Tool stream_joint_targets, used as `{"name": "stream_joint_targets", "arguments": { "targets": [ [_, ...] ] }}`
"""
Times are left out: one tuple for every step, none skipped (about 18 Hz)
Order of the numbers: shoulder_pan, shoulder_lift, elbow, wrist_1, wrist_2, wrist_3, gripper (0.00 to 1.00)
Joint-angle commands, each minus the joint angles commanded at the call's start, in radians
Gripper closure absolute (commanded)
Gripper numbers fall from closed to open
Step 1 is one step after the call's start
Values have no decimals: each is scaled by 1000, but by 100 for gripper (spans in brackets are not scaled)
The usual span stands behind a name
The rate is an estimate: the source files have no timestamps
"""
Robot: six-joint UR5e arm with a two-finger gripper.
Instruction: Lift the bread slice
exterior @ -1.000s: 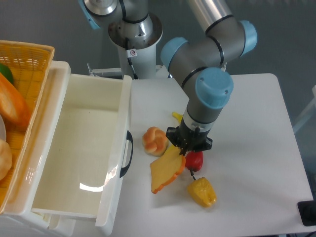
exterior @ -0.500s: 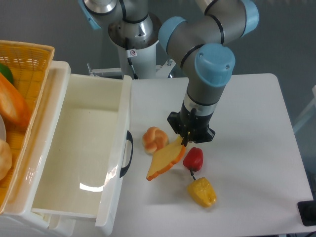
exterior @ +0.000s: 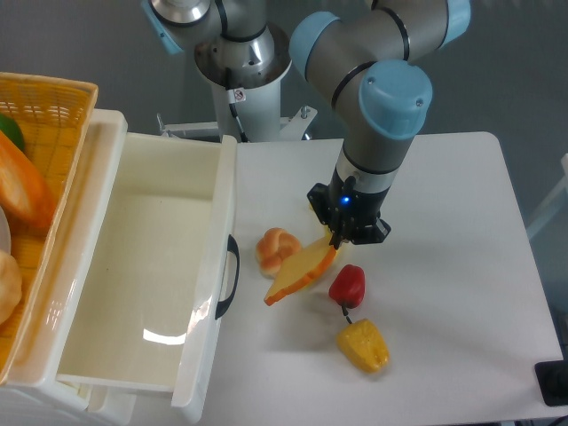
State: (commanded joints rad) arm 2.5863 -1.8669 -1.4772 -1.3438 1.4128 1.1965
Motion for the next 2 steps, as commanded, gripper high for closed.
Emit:
{"name": "stream_joint_targets", "arguments": {
  "targets": [
    [2, 0, 2, 0, -2, -2, 100],
    [6, 2, 2, 0, -3, -2, 100]
  ]
}}
